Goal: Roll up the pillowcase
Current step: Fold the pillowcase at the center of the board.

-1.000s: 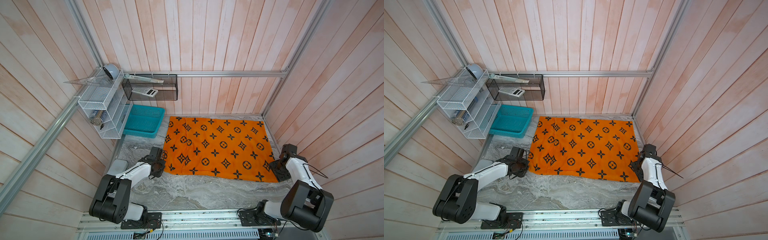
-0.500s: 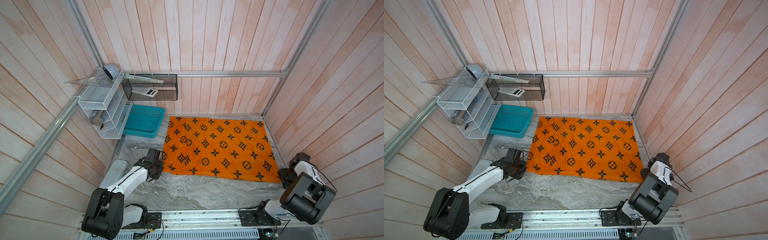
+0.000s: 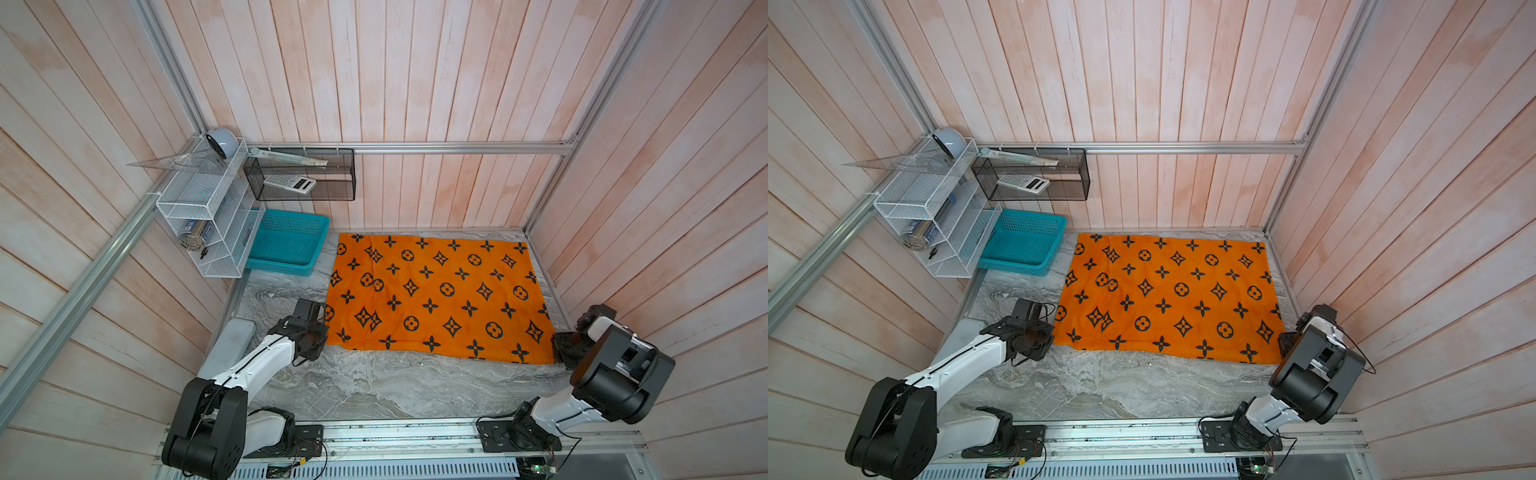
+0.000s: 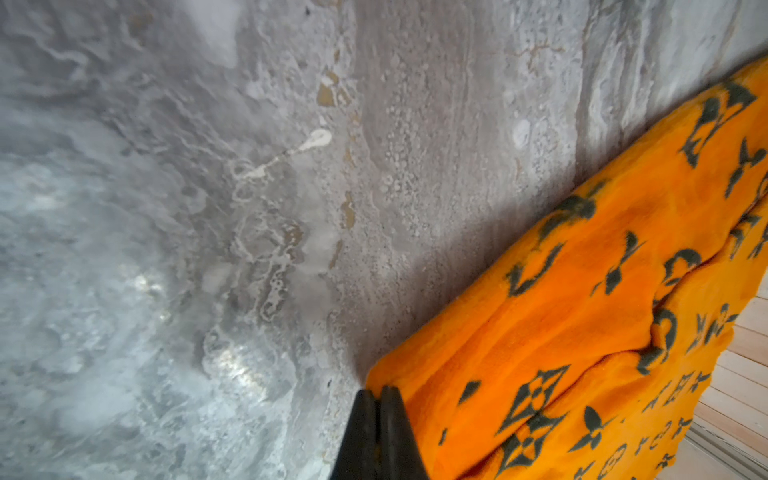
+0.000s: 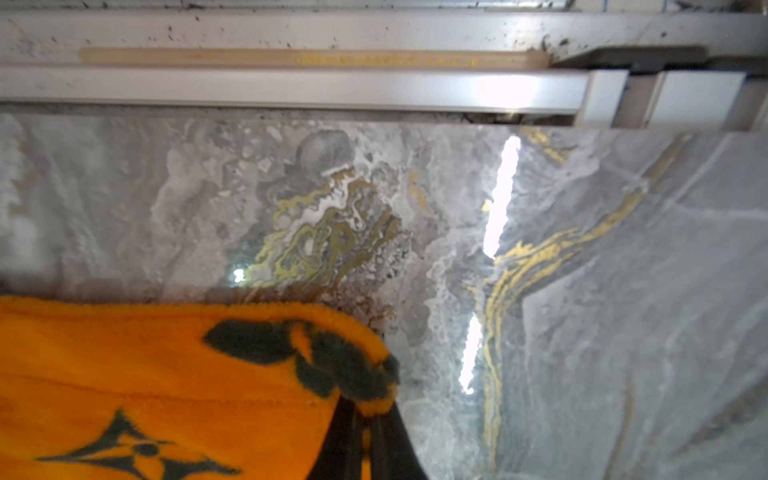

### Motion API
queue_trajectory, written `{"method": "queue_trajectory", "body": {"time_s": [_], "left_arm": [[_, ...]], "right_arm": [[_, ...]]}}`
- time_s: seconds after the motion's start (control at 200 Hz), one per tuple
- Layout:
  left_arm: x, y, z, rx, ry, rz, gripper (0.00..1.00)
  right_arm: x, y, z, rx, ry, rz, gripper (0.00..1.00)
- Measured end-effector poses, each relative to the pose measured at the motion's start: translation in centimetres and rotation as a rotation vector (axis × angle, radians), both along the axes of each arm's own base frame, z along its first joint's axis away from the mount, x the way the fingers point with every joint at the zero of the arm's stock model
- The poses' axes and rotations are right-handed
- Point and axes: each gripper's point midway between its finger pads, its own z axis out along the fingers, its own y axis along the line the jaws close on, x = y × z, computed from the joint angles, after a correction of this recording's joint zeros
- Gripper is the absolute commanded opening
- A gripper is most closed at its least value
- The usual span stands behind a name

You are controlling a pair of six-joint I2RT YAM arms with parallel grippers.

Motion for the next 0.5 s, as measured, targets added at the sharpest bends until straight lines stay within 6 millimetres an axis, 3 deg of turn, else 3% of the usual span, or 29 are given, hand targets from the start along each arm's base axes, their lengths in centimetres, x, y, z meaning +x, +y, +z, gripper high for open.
{"method": "queue_trajectory", "body": {"time_s": [0.175,0.335,0.5], "left_arm": [[-0.1,0.0,0.6,0.000,-0.014,-0.001,0.00],[0.4,0.0,2.4,-0.007,-0.071,0.001,0.00],[1.9,-0.5,3.9,-0.016,-0.099,-0.011,0.00]], "right_arm": [[-0.4,1.6,0.9,-0.014,-0.039,0.053,0.00],[0.5,1.4,3.9,-0.085,-0.148,0.065,0.00],[1.5,1.5,5.4,-0.092,-0.222,0.067,0.00]]}}
